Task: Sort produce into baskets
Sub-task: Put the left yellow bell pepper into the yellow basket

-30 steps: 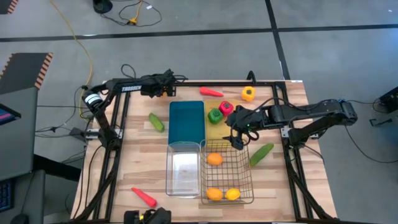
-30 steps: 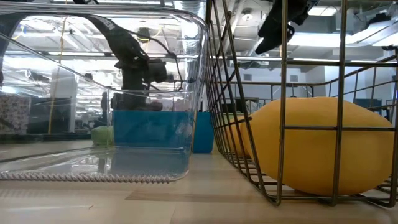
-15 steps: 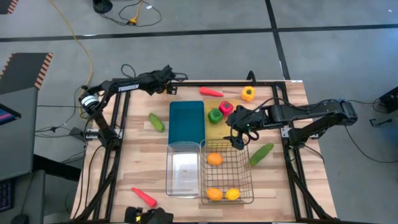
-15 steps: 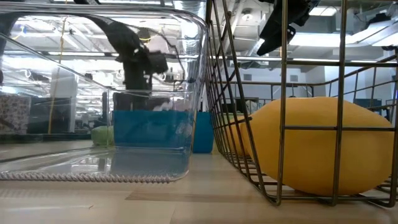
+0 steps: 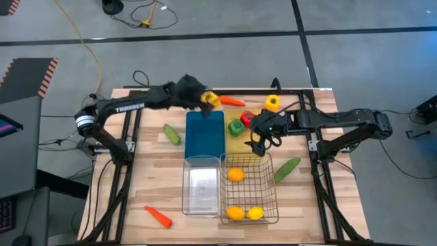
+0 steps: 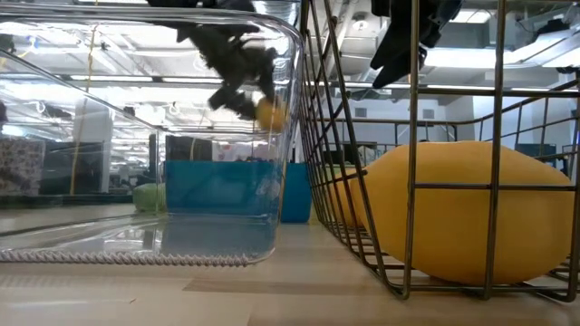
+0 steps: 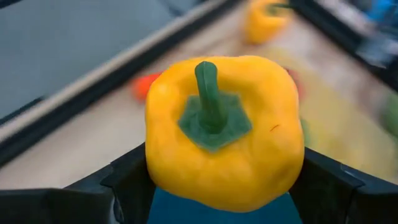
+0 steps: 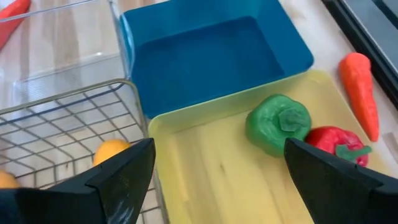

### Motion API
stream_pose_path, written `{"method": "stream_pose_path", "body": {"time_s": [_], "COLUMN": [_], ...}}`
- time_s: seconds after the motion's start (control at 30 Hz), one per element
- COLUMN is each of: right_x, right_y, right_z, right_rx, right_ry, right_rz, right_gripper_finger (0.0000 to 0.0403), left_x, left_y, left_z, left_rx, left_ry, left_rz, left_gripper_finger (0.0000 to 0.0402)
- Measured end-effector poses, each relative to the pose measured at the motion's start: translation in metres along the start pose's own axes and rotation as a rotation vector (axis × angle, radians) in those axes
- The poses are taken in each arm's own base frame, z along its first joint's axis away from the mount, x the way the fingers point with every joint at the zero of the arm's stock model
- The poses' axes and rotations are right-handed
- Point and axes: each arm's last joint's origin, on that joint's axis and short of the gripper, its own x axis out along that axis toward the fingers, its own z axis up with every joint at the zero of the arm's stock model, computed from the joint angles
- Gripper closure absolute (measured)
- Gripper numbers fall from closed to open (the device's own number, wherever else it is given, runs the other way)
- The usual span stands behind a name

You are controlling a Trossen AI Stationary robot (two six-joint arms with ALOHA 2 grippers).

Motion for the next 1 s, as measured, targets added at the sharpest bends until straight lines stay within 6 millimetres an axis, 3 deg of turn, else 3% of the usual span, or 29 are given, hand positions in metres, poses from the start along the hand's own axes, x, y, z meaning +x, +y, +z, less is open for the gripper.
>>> {"method": "stream_pose_path", "body": {"time_s": [0.2,0.37,0.73,1.0], "right_x": [0.001,0.000,0.000,0.000], "right_y": [-0.006,-0.010,-0.010,-0.010], "right_z": [0.001,0.002,0.001,0.000], "right_rx": [0.018,0.027,0.026,0.025], "right_ry": [-0.001,-0.006,0.004,0.011], "right_rz": [-0.018,-0.024,-0.027,-0.029], "right_gripper_finger": [0.0019,0.0019,0.0019,0.0019], "left_x": [0.015,0.029,0.074,0.084], "left_y": [-0.063,-0.095,-0.113,-0.112], "left_z": [-0.021,-0.041,-0.082,-0.089], "left_rx": [0.105,0.123,0.180,0.196], "left_ry": [-0.028,-0.030,0.087,0.114], "left_rz": [-0.166,-0.203,-0.156,-0.146], "left_gripper_finger": [0.0114,0.0114,0.0113,0.0113]}}
